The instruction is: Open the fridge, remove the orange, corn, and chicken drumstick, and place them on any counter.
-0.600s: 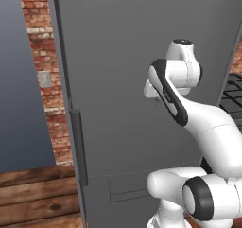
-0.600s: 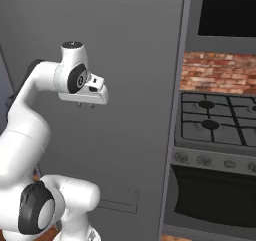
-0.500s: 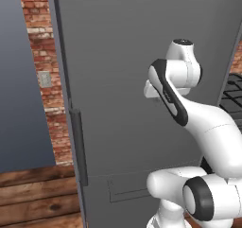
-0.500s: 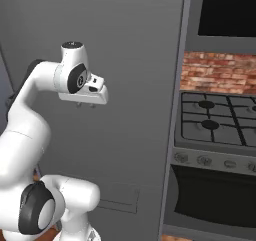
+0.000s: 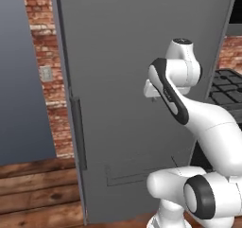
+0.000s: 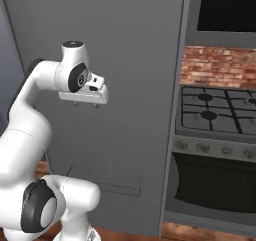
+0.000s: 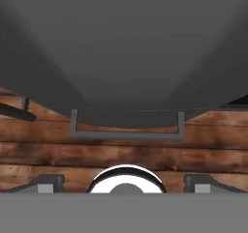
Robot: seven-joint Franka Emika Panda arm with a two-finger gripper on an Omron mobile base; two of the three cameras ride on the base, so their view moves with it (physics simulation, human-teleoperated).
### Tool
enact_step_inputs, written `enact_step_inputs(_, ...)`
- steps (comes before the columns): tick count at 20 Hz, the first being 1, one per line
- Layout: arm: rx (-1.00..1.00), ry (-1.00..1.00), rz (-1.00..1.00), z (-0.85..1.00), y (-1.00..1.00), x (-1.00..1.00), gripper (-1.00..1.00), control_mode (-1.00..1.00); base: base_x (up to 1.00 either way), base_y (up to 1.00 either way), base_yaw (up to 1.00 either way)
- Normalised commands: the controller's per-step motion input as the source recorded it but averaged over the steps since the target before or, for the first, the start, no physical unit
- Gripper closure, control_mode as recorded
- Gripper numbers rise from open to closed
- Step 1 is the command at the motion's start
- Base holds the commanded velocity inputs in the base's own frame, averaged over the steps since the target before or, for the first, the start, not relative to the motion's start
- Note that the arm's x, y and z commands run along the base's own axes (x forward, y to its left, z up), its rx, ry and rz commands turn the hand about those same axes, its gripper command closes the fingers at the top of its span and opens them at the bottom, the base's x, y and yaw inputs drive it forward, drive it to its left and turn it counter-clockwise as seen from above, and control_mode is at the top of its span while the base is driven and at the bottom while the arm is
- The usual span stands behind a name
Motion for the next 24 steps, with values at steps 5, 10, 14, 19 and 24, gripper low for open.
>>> enact_step_inputs(5,0.0,0.0,0.0,0.0,0.0,0.0,-1.0,1.0,-0.64,0.31,0.0)
enact_step_inputs(10,0.0,0.0,0.0,0.0,0.0,0.0,-1.0,1.0,-0.31,0.89,0.0)
enact_step_inputs(14,0.0,0.0,0.0,0.0,0.0,0.0,-1.0,1.0,-0.38,0.94,0.0)
enact_step_inputs(19,0.0,0.0,0.0,0.0,0.0,0.0,-1.0,1.0,-0.39,0.34,0.0)
enact_step_inputs(24,0.0,0.0,0.0,0.0,0.0,0.0,-1.0,1.0,-0.37,0.0,0.0)
